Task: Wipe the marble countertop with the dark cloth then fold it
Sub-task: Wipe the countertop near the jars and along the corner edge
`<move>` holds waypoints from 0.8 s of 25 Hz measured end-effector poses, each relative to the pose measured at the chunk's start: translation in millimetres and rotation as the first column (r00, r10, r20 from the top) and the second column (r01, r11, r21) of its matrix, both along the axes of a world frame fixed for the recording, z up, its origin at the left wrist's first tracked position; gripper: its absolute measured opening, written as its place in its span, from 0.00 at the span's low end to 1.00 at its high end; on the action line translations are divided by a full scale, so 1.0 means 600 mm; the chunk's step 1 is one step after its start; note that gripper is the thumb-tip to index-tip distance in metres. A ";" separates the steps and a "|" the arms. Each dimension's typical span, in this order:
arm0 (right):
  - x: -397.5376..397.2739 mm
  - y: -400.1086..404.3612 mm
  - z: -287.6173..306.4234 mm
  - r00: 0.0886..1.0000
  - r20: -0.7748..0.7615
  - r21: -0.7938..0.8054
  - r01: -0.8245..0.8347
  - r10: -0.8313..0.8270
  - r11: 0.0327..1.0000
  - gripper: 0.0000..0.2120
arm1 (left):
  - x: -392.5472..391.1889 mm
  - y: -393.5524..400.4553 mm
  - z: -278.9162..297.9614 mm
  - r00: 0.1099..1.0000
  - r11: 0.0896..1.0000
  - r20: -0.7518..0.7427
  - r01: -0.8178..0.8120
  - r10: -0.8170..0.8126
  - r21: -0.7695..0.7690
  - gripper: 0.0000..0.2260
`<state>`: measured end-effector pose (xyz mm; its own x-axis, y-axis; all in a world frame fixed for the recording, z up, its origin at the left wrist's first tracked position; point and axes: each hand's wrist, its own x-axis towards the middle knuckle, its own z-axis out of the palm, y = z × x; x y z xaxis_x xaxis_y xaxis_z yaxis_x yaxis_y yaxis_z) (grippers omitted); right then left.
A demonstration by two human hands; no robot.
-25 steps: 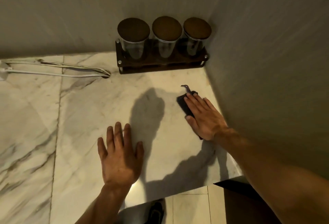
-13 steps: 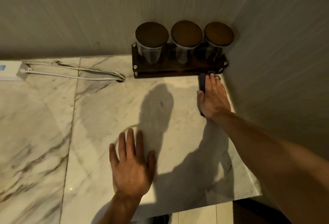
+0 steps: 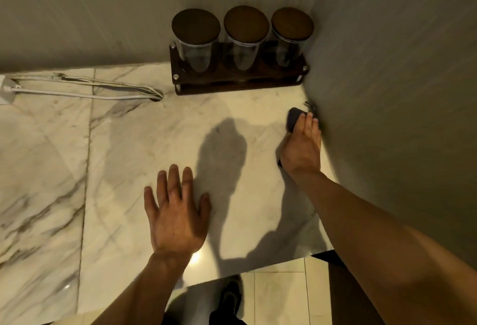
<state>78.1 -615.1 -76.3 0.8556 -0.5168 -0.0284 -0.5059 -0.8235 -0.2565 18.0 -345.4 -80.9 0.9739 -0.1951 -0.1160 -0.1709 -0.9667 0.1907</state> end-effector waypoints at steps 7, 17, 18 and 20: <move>-0.139 0.022 -0.010 0.999 0.043 -0.010 0.033 -0.032 0.999 0.27 | -0.003 -0.003 -0.001 1.000 1.000 0.012 -0.005 0.005 0.020 0.30; -0.305 0.046 -0.003 0.996 0.044 0.036 0.071 -0.073 0.997 0.27 | 0.004 0.006 -0.005 0.999 0.999 0.016 0.040 -0.039 -0.018 0.27; -0.318 0.047 -0.004 0.995 0.063 0.037 0.070 -0.072 0.997 0.27 | 0.009 0.010 0.000 0.999 0.998 0.010 0.045 -0.044 -0.036 0.26; -0.348 0.047 -0.009 0.995 0.075 0.032 0.067 -0.069 0.997 0.26 | 0.007 0.018 0.014 0.996 0.995 0.032 0.081 -0.079 -0.051 0.23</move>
